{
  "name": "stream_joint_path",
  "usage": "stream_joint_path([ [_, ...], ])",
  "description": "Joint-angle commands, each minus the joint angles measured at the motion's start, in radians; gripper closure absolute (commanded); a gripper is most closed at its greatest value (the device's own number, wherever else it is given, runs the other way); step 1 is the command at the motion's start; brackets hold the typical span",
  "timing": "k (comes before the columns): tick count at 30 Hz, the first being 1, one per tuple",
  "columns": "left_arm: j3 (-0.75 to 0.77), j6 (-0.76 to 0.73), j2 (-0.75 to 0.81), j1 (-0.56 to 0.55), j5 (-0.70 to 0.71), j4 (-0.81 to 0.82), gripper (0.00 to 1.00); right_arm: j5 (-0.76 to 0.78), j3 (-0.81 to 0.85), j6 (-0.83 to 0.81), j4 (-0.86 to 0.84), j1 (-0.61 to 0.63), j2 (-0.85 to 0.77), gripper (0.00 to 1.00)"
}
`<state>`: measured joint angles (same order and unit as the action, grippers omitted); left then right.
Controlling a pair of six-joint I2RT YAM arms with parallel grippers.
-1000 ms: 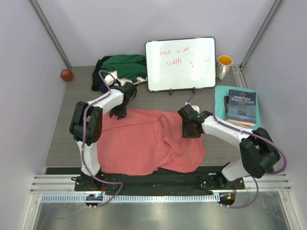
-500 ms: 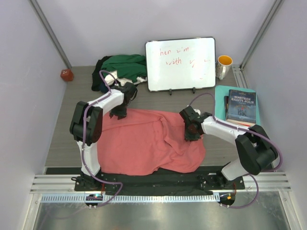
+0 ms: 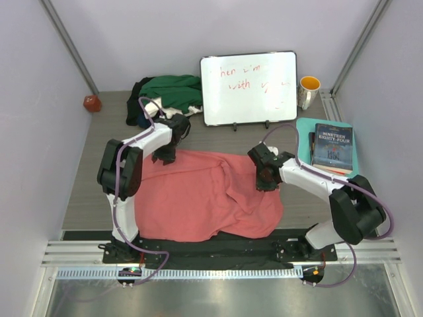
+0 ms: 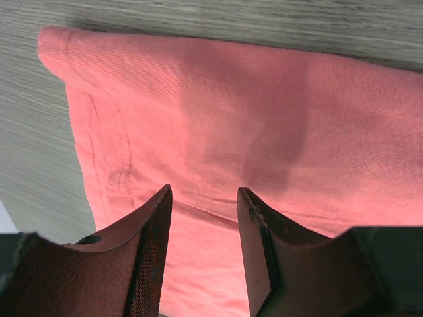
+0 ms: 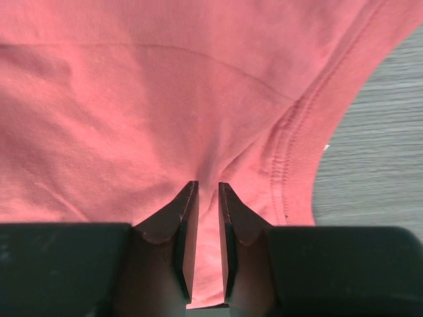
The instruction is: Fold and stack the t-shirts
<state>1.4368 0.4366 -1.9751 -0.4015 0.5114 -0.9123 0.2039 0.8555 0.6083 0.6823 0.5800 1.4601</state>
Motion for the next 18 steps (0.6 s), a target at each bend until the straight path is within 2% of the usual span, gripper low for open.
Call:
stream_joint_path([
  [1, 0.031, -0.01, -0.022, -0.014, 0.003, -0.022, 0.55, 0.08, 0.059, 0.007, 0.062, -0.003, -0.034, 0.76],
  [6, 0.033, -0.013, -0.034, -0.02, 0.004, -0.031, 0.55, 0.088, 0.062, 0.004, 0.072, -0.006, -0.017, 0.76],
  [13, 0.033, -0.015, -0.033, -0.022, -0.001, -0.03, 0.55, 0.034, 0.053, 0.001, 0.056, -0.011, -0.012, 0.64],
  [18, 0.033, -0.015, -0.033, -0.022, -0.002, -0.031, 0.55, -0.012, 0.037, 0.002, 0.03, -0.014, 0.006, 0.63],
])
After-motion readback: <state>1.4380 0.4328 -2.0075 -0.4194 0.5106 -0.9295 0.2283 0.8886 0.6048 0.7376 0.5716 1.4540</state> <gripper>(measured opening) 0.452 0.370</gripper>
